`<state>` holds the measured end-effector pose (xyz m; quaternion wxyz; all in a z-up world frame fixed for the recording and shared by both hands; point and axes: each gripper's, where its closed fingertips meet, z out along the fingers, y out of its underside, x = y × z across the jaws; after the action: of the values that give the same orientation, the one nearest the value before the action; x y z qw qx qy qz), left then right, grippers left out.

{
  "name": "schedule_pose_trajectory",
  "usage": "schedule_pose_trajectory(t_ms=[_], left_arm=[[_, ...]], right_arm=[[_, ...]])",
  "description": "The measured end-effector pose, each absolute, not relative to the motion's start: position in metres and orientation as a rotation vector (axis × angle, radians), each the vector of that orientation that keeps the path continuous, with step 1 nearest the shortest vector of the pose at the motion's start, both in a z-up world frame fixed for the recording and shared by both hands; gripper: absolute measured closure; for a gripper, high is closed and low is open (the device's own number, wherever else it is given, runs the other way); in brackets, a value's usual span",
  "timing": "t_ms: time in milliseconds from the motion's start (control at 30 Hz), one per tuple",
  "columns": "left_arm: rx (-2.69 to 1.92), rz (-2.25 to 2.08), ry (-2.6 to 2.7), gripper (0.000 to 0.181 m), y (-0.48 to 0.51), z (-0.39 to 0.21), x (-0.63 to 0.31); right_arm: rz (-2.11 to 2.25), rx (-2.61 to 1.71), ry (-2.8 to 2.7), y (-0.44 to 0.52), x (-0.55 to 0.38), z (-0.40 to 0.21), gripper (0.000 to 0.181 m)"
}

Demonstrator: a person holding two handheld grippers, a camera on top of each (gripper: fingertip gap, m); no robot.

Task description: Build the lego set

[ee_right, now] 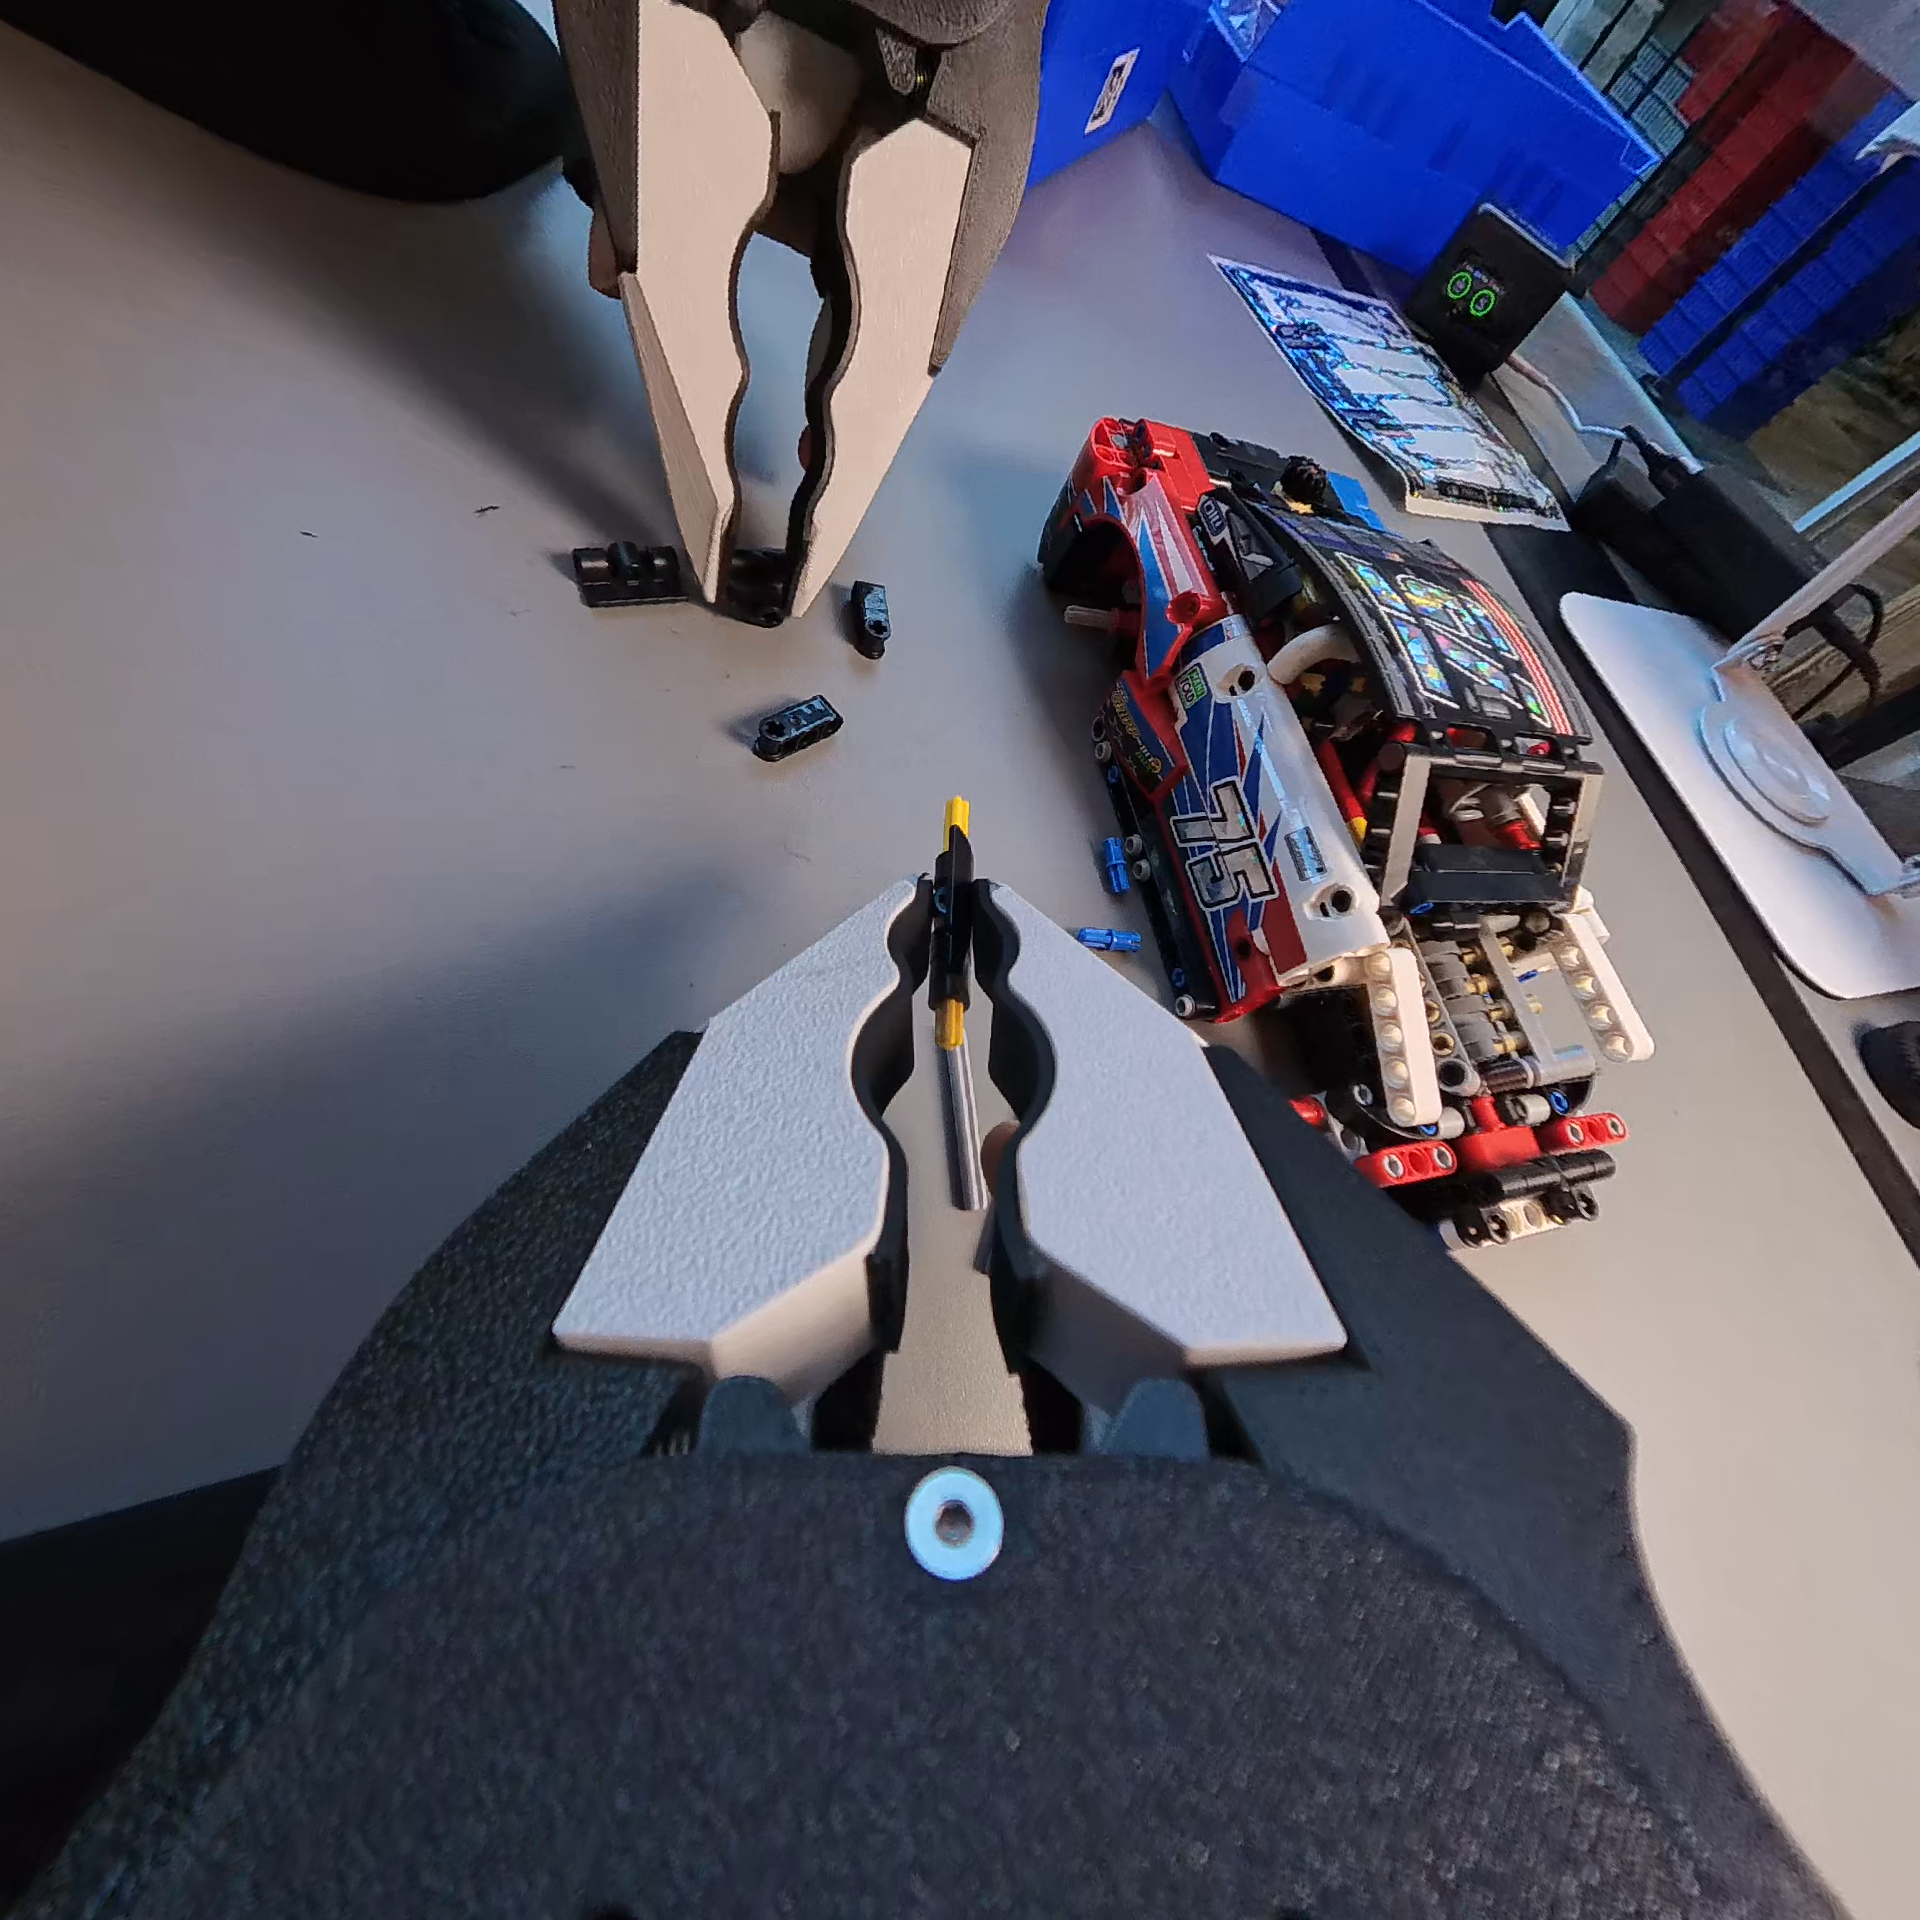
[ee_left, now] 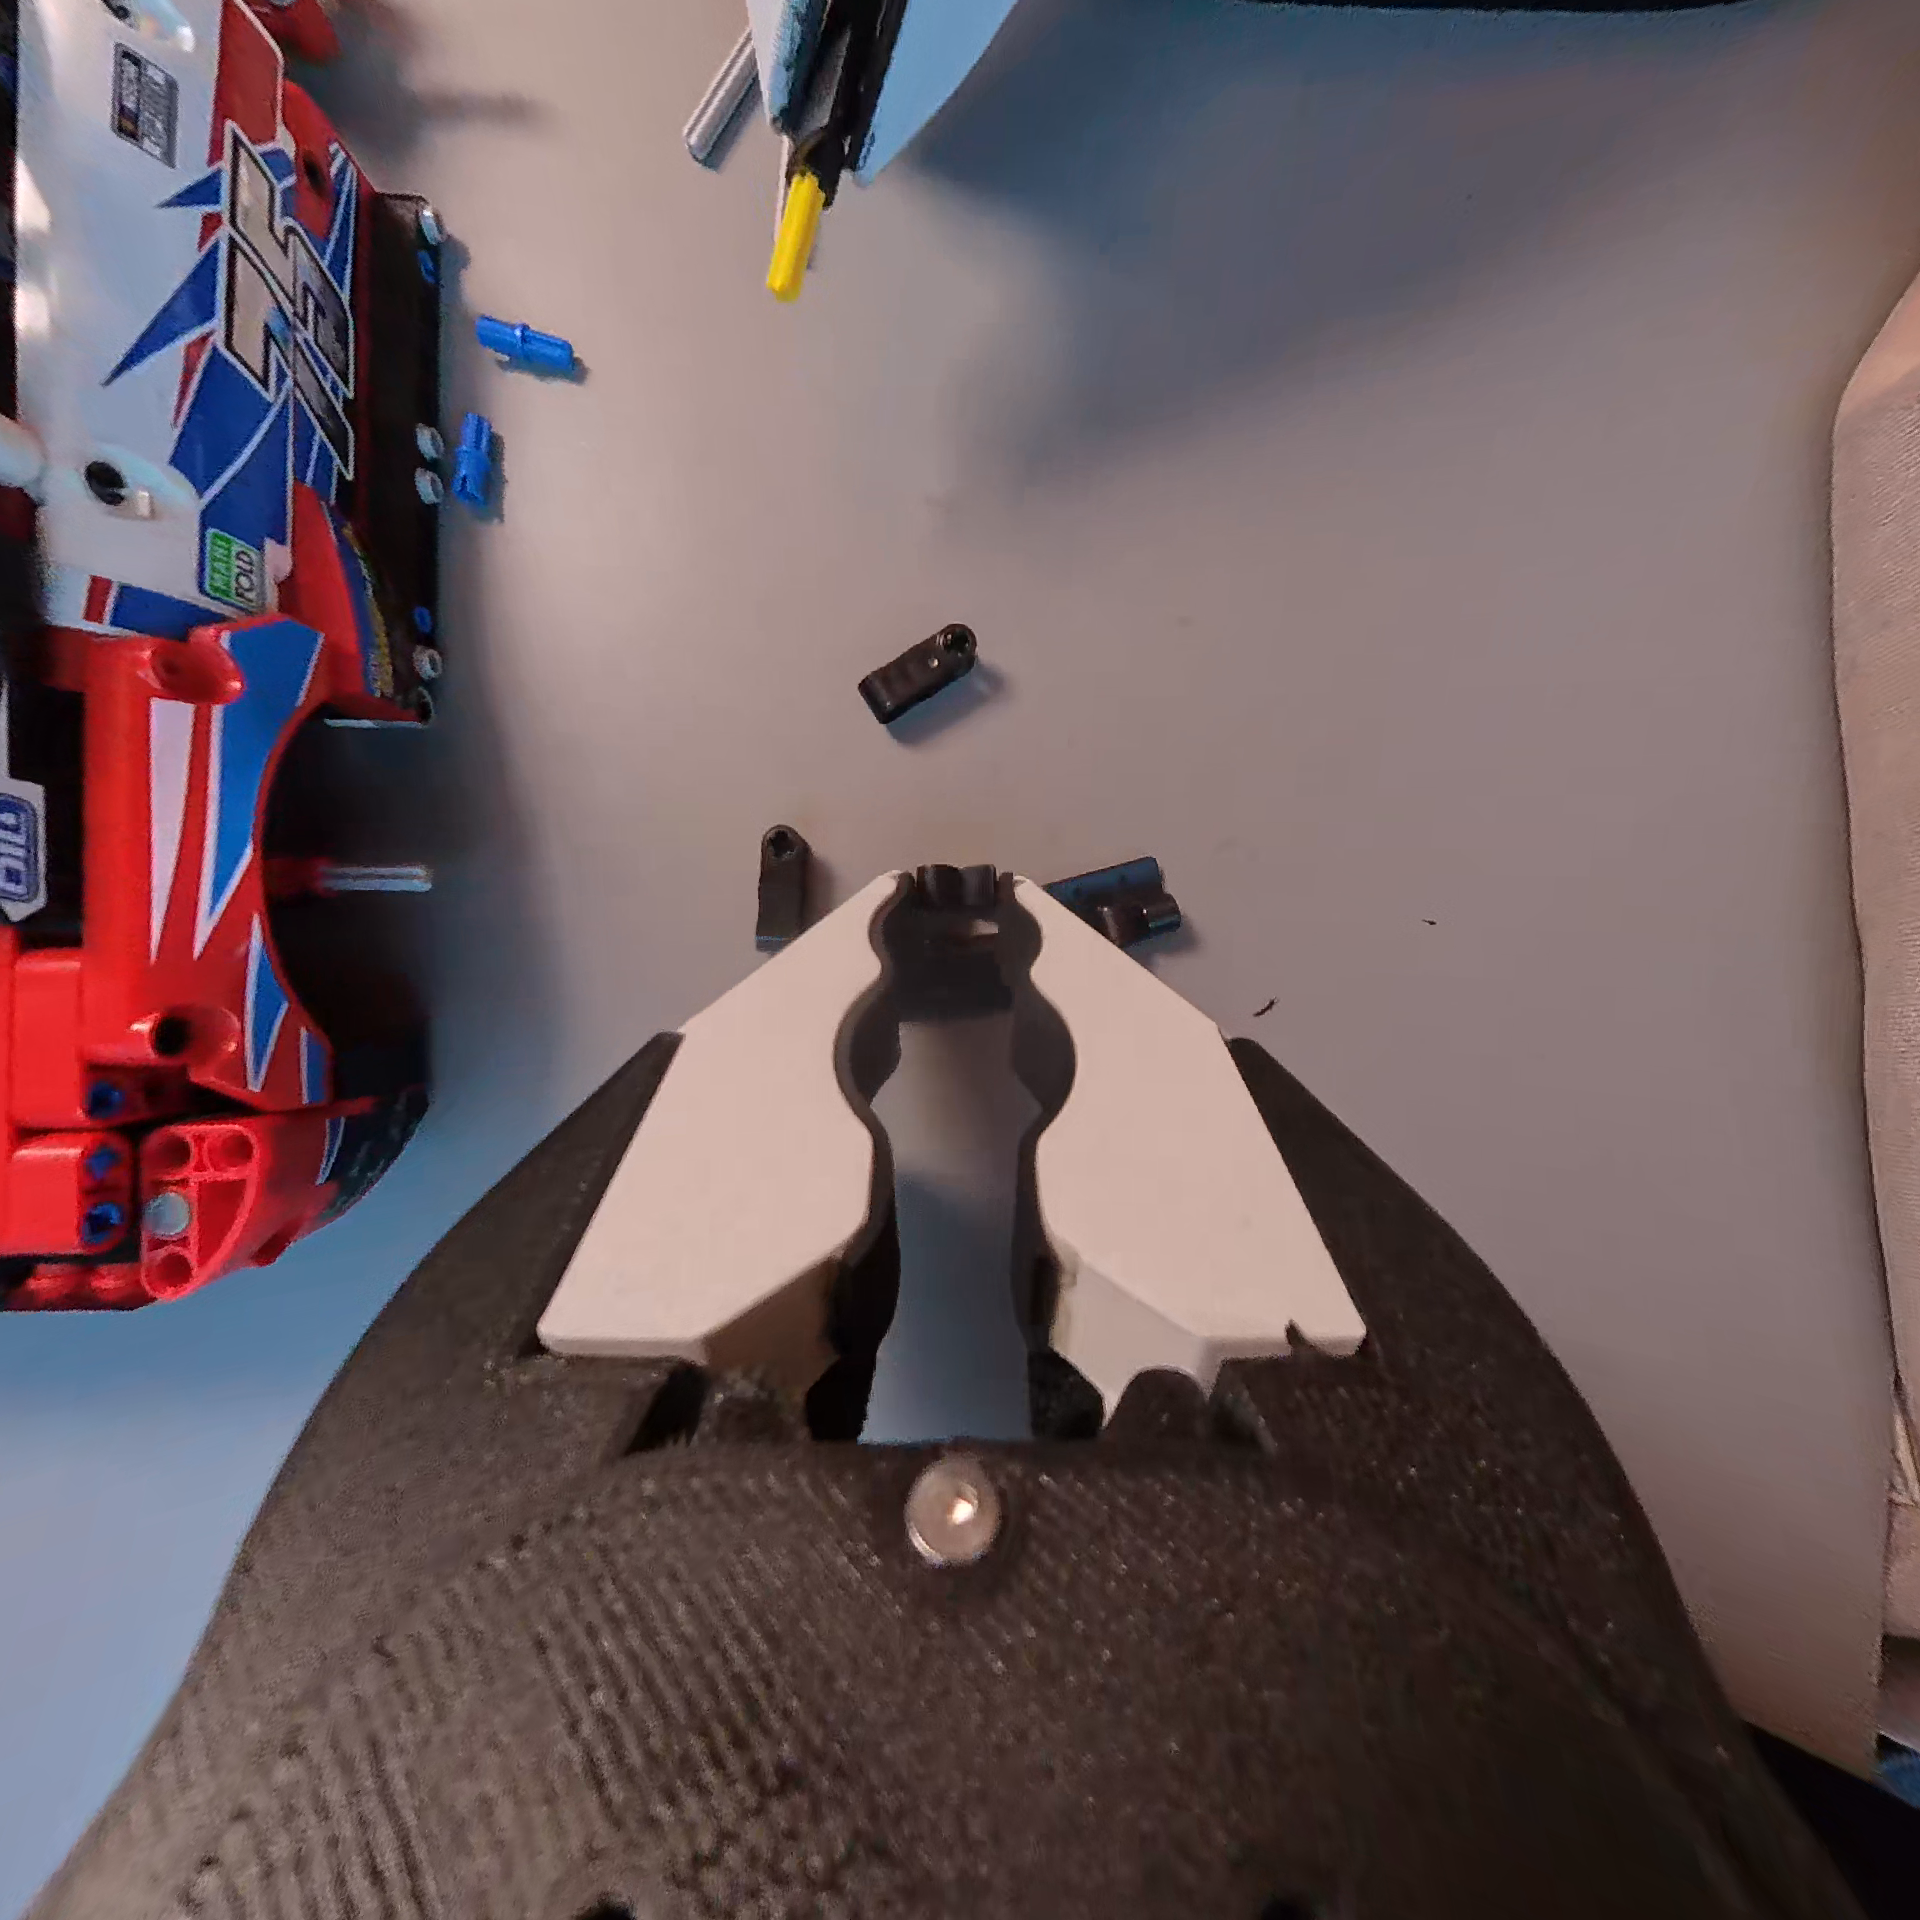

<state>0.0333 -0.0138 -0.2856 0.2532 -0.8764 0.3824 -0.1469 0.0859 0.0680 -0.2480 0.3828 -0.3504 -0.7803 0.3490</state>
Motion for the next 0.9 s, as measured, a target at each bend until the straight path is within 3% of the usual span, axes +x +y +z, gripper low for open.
schedule_pose_trajectory(t_ms=[433,900], left_arm=[[-2.379,-0.428,1.031,0.167,-0.024,-0.280,0.033],[-2.355,-0.413,1.133,0.176,-0.022,-0.278,0.029]], right_arm=[[0.885,-0.898,-1.994,0.068,0.086,-0.249,0.176],[0.879,-0.895,-1.999,0.068,0.086,-0.250,0.176]])
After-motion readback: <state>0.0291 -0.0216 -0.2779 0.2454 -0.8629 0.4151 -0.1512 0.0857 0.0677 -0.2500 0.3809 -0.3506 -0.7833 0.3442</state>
